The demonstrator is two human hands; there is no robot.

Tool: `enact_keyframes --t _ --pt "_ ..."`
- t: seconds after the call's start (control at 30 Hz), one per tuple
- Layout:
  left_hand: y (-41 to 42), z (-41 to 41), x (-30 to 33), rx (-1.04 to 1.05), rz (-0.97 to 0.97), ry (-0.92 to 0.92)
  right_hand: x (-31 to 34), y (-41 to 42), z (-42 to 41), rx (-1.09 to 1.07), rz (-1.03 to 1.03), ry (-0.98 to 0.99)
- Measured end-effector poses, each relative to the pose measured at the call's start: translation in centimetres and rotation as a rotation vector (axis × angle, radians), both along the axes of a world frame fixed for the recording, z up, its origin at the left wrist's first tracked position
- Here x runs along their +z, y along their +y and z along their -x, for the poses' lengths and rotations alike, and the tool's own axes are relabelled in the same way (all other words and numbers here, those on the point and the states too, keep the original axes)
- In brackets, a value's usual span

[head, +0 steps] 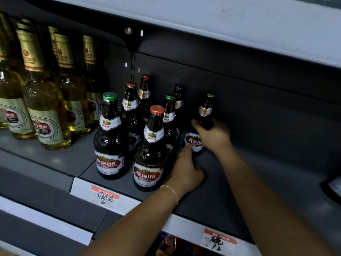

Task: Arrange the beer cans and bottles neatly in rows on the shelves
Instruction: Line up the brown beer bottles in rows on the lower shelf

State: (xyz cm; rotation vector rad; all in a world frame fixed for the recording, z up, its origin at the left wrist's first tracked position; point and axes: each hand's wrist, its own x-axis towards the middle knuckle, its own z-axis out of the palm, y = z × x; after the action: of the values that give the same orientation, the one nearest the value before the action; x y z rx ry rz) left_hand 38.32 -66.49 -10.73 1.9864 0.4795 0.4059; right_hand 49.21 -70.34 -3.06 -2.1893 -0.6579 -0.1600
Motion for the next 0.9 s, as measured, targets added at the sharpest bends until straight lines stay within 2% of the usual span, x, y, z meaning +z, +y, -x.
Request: enact_keyframes --t 0.27,0.5,0.77,0.9 --pt "-1.4 0.3 1.9 -0.010 -0.102 -0.090 -0.2 -4.7 0.0 -0.082 -0.028 0.008" --pt "-4.5 -1.3 2.8 -0.067 -0.092 -0.143 0.4 -11.1 -1.0 -0.148 -0.123 0.051" --pt "-11.7 -6.0 5.4 -0.223 -0.202 -0.255 1.8 -22.3 -1.3 -0.287 -0.143 -0.102" --pt "-17.3 -8.3 6.9 -0.335 -0.201 -0.346 2.6 -28.6 -0.8 -0.402 -0.244 -0.167"
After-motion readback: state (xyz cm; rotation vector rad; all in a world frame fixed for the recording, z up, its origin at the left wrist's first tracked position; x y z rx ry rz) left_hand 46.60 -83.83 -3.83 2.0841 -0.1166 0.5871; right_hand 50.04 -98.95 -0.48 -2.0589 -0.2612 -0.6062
